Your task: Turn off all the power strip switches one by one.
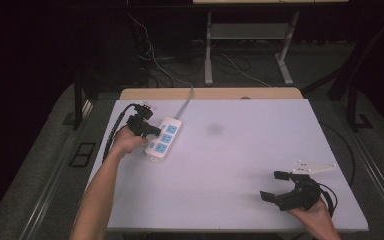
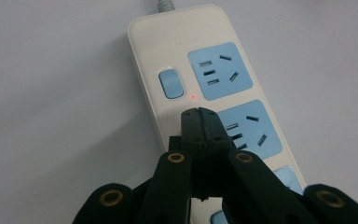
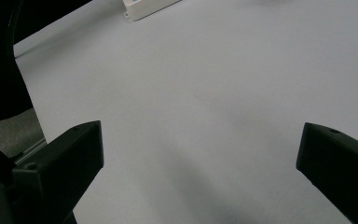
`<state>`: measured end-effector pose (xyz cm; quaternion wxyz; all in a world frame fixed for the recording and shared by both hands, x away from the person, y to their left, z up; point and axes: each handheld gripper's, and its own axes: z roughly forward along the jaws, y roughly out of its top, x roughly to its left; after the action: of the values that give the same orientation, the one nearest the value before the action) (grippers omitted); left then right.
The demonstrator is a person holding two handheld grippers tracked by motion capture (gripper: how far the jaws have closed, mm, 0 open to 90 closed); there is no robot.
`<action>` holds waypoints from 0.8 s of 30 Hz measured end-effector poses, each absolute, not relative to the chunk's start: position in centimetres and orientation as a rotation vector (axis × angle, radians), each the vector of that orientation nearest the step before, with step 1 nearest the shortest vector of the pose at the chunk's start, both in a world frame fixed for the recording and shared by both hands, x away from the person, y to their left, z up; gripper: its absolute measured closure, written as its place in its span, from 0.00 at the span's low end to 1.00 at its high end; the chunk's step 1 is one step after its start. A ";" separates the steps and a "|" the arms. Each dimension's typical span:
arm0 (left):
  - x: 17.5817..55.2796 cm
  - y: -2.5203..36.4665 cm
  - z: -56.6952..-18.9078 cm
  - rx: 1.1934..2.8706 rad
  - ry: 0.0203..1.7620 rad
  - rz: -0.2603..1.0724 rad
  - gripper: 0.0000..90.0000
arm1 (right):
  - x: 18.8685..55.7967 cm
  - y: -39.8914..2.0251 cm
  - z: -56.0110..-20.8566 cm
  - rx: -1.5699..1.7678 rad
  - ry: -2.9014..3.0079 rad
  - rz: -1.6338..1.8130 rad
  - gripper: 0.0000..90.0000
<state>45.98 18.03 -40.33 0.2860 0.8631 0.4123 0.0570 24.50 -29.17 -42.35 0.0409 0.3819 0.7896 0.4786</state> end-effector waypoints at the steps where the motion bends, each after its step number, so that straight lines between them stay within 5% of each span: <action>1: 46.0 18.0 -40.3 2.306 1.102 0.153 0.99 | 24.5 -29.2 -42.3 1.170 2.418 1.465 0.01; 24: 45.7 18.4 -40.9 2.231 1.145 0.114 1.00 | 24.3 -29.2 -42.3 1.166 2.419 1.466 0.01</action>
<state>45.67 18.44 -40.89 0.3106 0.8448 0.4335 0.0430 24.35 -29.18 -42.26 0.0413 0.3807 0.7900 0.4788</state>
